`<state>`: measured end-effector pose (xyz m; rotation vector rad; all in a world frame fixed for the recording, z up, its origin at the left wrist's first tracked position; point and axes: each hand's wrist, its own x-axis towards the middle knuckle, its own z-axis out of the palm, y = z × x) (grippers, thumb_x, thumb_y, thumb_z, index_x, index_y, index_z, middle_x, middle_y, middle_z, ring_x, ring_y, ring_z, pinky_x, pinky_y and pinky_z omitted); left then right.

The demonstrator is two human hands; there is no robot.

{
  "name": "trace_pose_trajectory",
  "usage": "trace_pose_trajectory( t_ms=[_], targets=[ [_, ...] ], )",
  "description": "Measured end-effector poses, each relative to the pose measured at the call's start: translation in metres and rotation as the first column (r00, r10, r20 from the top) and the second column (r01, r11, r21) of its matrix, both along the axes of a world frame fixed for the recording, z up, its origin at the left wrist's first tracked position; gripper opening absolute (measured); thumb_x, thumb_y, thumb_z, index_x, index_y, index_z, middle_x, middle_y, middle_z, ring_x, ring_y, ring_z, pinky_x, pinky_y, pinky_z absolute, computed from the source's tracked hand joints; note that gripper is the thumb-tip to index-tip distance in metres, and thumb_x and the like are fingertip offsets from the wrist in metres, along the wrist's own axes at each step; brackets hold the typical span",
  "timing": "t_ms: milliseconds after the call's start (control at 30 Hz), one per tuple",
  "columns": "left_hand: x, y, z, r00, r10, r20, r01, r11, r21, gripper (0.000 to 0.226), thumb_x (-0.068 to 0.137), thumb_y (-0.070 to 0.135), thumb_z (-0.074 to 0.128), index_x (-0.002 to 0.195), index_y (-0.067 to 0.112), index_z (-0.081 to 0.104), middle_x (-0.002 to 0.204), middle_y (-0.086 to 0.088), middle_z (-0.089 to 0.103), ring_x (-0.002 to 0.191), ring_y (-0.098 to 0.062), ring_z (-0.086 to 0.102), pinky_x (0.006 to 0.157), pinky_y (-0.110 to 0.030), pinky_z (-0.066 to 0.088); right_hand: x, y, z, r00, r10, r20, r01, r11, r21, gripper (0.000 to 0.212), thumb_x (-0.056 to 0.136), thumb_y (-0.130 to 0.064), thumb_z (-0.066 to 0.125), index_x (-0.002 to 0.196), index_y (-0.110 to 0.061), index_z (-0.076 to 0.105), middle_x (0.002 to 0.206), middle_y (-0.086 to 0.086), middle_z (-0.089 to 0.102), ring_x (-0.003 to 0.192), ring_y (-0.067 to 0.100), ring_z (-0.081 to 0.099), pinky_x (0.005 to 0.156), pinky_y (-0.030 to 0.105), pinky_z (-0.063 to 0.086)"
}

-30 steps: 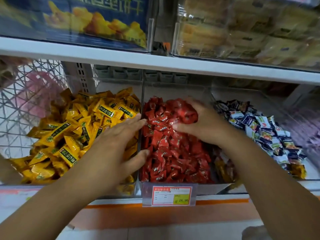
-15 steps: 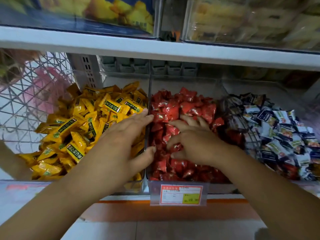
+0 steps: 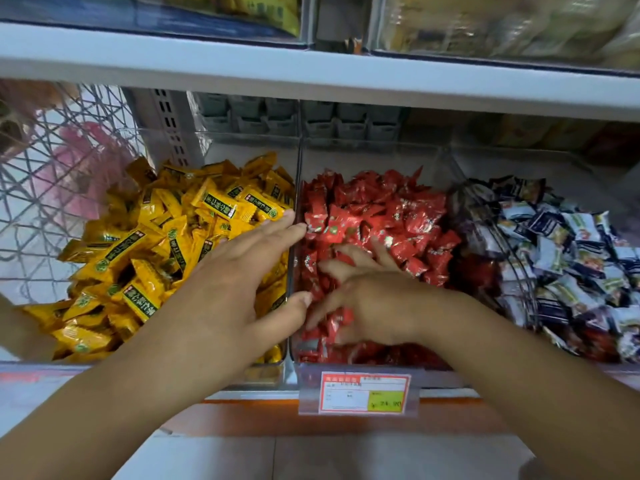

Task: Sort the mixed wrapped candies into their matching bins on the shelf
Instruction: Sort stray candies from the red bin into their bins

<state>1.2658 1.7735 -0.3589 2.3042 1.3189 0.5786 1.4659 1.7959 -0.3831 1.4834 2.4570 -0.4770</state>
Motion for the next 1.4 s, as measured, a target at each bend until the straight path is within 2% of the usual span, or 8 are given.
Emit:
trace_pose_trajectory(
  t_ms=[267, 467, 567, 700, 800, 1100, 1267, 1400],
  targets=[
    [0.000, 0.000, 0.001, 1.000, -0.003, 0.021, 0.003, 1.000, -0.024, 0.071, 0.065, 0.075, 0.030, 0.134, 0.063, 0.022, 0.143, 0.051, 0.004, 0.131, 0.027, -0.002, 0.117, -0.024, 0.014, 0.023, 0.014, 0.016, 0.980, -0.197, -0.011, 0.197, 0.974, 0.114, 0.032, 0.088, -0.045, 0.062, 0.119, -0.054, 0.058, 0.158, -0.018, 0.012, 0.145, 0.017, 0.001, 0.118, 0.047, 0.000],
    [0.000, 0.001, 0.000, 1.000, 0.001, -0.007, -0.001, 1.000, -0.013, 0.071, 0.065, 0.076, 0.028, 0.134, 0.065, 0.019, 0.142, 0.051, 0.000, 0.131, 0.027, -0.004, 0.116, -0.023, 0.013, 0.025, -0.016, 0.034, 0.994, -0.103, 0.046, 0.111, 0.971, -0.212, 0.063, 0.081, -0.027, 0.072, 0.124, -0.065, 0.046, 0.154, -0.029, -0.015, 0.141, 0.010, -0.028, 0.113, 0.053, -0.021],
    [0.001, 0.001, 0.000, 1.000, -0.004, 0.001, 0.004, 1.000, -0.014, 0.067, 0.065, 0.076, 0.028, 0.131, 0.068, 0.018, 0.141, 0.052, 0.002, 0.131, 0.027, -0.004, 0.114, -0.019, 0.011, 0.022, -0.019, 0.008, 0.992, -0.096, 0.085, 0.106, 0.986, -0.130, 0.069, 0.081, -0.012, 0.064, 0.126, -0.061, 0.045, 0.155, -0.024, -0.018, 0.141, 0.013, -0.029, 0.113, 0.056, -0.019],
    [0.000, 0.001, -0.001, 1.000, 0.002, -0.011, -0.002, 1.000, -0.006, 0.077, 0.065, 0.074, 0.030, 0.140, 0.058, 0.021, 0.142, 0.050, 0.003, 0.129, 0.029, -0.004, 0.110, -0.012, 0.006, 0.022, -0.013, -0.003, 0.988, -0.150, 0.042, 0.141, 0.975, 0.174, 0.047, 0.080, -0.038, 0.071, 0.121, -0.051, 0.052, 0.158, -0.015, -0.001, 0.143, 0.018, -0.005, 0.116, 0.053, 0.004],
    [-0.001, 0.001, -0.001, 1.000, 0.006, -0.005, -0.006, 1.000, -0.013, 0.076, 0.068, 0.073, 0.036, 0.141, 0.056, 0.022, 0.145, 0.048, 0.006, 0.127, 0.032, -0.004, 0.112, -0.015, 0.009, 0.029, -0.012, 0.006, 0.973, -0.231, -0.007, 0.225, 0.942, 0.250, 0.051, 0.082, -0.031, 0.070, 0.124, -0.051, 0.050, 0.158, -0.014, 0.002, 0.142, 0.014, 0.003, 0.112, 0.046, 0.016],
    [0.001, 0.001, -0.001, 1.000, 0.011, -0.002, -0.012, 1.000, -0.019, 0.069, 0.074, 0.064, 0.043, 0.140, 0.059, 0.021, 0.146, 0.046, 0.005, 0.127, 0.031, -0.004, 0.120, -0.027, 0.013, 0.040, -0.014, 0.041, 0.933, -0.357, -0.035, 0.358, 0.921, 0.155, 0.050, 0.084, -0.045, 0.068, 0.129, -0.054, 0.048, 0.156, -0.007, 0.023, 0.143, 0.016, 0.020, 0.116, 0.044, 0.023],
    [0.000, 0.001, -0.004, 1.000, 0.017, 0.000, -0.017, 1.000, 0.008, 0.075, 0.071, 0.073, 0.034, 0.143, 0.056, 0.020, 0.148, 0.044, 0.005, 0.131, 0.027, -0.002, 0.120, -0.027, 0.011, 0.019, -0.029, 0.051, 0.950, -0.158, -0.268, 0.228, 0.940, 0.253, 0.020, 0.089, -0.033, 0.066, 0.108, -0.039, 0.069, 0.108, -0.020, 0.062, 0.100, -0.004, 0.053, 0.086, 0.010, 0.038],
    [0.001, 0.002, -0.004, 1.000, 0.021, 0.005, -0.021, 1.000, 0.007, 0.077, 0.072, 0.071, 0.036, 0.145, 0.051, 0.021, 0.149, 0.042, 0.007, 0.132, 0.025, 0.000, 0.119, -0.025, 0.010, 0.008, -0.019, 0.018, 0.982, -0.183, -0.036, 0.186, 0.978, 0.093, 0.034, 0.090, -0.029, 0.064, 0.124, -0.030, 0.062, 0.120, -0.006, 0.063, 0.108, 0.010, 0.054, 0.092, 0.022, 0.042]
  ],
)
